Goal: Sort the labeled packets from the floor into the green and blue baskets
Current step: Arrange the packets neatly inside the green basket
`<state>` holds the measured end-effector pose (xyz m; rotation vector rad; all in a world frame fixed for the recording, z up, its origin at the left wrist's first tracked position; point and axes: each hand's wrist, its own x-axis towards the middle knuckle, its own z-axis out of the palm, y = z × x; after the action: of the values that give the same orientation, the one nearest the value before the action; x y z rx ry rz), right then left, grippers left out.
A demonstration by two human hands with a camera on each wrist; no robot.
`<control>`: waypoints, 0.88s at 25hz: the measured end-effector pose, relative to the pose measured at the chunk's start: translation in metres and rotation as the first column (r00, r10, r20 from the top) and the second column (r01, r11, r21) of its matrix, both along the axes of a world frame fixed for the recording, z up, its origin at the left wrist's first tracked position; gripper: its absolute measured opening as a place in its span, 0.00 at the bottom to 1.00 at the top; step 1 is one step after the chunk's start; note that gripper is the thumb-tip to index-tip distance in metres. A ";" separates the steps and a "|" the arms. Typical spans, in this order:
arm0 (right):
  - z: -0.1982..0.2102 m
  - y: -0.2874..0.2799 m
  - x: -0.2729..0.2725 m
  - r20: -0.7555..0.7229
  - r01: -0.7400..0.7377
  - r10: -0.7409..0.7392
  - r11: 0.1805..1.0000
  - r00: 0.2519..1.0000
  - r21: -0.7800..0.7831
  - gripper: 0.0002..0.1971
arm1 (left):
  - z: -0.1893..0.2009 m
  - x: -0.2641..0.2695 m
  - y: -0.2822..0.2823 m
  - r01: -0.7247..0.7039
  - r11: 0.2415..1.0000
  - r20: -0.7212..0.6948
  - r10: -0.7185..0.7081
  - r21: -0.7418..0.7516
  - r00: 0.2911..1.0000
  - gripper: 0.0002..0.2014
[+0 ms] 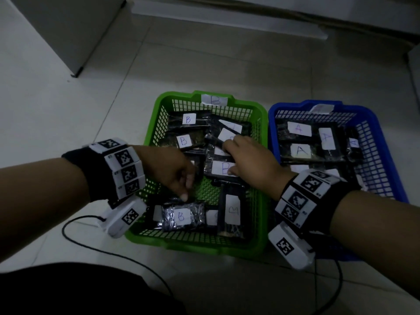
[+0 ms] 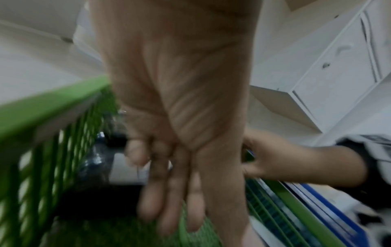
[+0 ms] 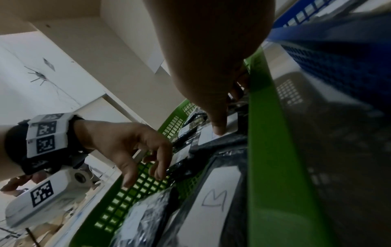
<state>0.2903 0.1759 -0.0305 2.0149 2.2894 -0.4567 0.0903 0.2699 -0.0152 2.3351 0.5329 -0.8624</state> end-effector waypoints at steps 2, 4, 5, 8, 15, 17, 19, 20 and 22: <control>0.001 -0.008 -0.004 -0.061 -0.162 0.162 0.987 0.985 0.006 0.20 | -0.007 -0.002 -0.015 0.013 0.990 -0.161 -0.036 -0.141 0.986 0.25; 0.001 -0.017 -0.006 -0.076 -0.413 0.406 0.886 0.911 -0.210 0.24 | -0.018 -0.006 -0.027 0.022 0.991 -0.161 -0.043 -0.134 0.986 0.28; 0.002 -0.020 -0.007 -0.045 -0.474 0.486 0.824 0.873 -0.310 0.25 | -0.021 -0.006 -0.030 0.015 0.993 -0.145 -0.031 -0.116 0.989 0.27; 0.006 -0.018 -0.005 0.008 -0.499 0.539 0.786 0.842 -0.366 0.22 | -0.016 -0.004 -0.025 -0.030 0.996 -0.134 0.018 -0.086 0.991 0.24; 0.035 0.008 0.007 -0.193 -0.019 -0.048 0.943 0.980 -0.333 0.13 | 0.014 -0.001 0.006 -0.111 0.986 -0.067 0.120 0.127 0.991 0.18; 0.036 0.006 0.005 -0.139 0.019 -0.067 0.947 0.988 -0.320 0.13 | 0.020 0.000 0.015 -0.116 0.977 -0.050 0.127 0.180 0.991 0.19; 0.029 0.000 0.000 -0.099 -0.007 -0.024 0.953 0.995 -0.304 0.11 | 0.022 0.000 0.020 -0.124 0.968 -0.032 0.134 0.217 0.990 0.20; 0.024 -0.004 -0.004 -0.081 -0.030 0.006 0.953 0.997 -0.302 0.09 | 0.021 0.000 0.020 -0.126 0.965 -0.024 0.135 0.230 0.991 0.20; 0.012 -0.013 -0.013 -0.029 -0.052 0.045 0.949 0.999 -0.310 0.06 | 0.019 0.000 0.020 -0.138 0.961 0.006 0.141 0.240 0.990 0.19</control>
<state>0.2777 0.1633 -0.0186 1.8057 2.1119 -0.7833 0.0907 0.2900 0.0038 2.4730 0.8371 -0.7820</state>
